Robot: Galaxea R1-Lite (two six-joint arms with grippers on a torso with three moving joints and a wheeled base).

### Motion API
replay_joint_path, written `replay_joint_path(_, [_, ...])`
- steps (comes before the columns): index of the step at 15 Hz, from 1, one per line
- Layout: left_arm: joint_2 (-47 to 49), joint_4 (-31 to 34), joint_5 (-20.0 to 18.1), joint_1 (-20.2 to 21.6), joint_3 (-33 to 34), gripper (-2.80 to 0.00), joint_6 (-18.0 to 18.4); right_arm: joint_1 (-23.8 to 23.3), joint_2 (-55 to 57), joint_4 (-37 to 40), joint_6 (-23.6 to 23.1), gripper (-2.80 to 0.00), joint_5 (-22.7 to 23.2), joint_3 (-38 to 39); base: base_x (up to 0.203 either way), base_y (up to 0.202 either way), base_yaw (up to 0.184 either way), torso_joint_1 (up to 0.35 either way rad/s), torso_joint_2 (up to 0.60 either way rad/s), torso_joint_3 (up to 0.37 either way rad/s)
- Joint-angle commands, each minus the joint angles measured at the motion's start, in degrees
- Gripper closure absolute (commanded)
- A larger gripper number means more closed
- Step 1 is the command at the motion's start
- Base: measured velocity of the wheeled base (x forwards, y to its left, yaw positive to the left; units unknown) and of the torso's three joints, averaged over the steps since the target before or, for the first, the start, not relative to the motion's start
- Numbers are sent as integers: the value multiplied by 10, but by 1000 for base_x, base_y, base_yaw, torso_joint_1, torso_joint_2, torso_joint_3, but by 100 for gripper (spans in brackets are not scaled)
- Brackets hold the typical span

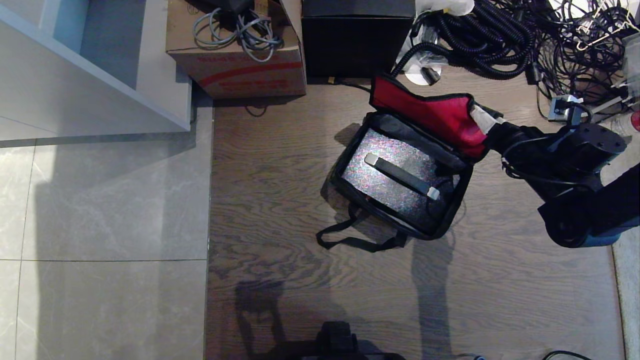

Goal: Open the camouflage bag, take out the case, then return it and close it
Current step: Open the top of the storage box, then grip the handle

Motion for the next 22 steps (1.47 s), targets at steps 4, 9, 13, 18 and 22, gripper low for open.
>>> replay_joint_path(4, [0,0,0,0,0,0,0,-14,28,-5,-23,-280,1,-11,0,0,0,0,0,0])
replay_joint_path(9, [0,0,0,0,0,0,0,-26,40,-5,-28,-280,2,-27,0,0,0,0,0,0])
replay_joint_path(13, [0,0,0,0,0,0,0,-25,-22,2,-20,-280,37,63,0,0,0,0,0,0])
replay_joint_path(18, [0,0,0,0,0,0,0,-16,-156,98,-6,0,121,256,0,0,0,0,0,0])
replay_joint_path(22, [0,0,0,0,0,0,0,-5,-338,228,-10,0,147,396,0,0,0,0,0,0])
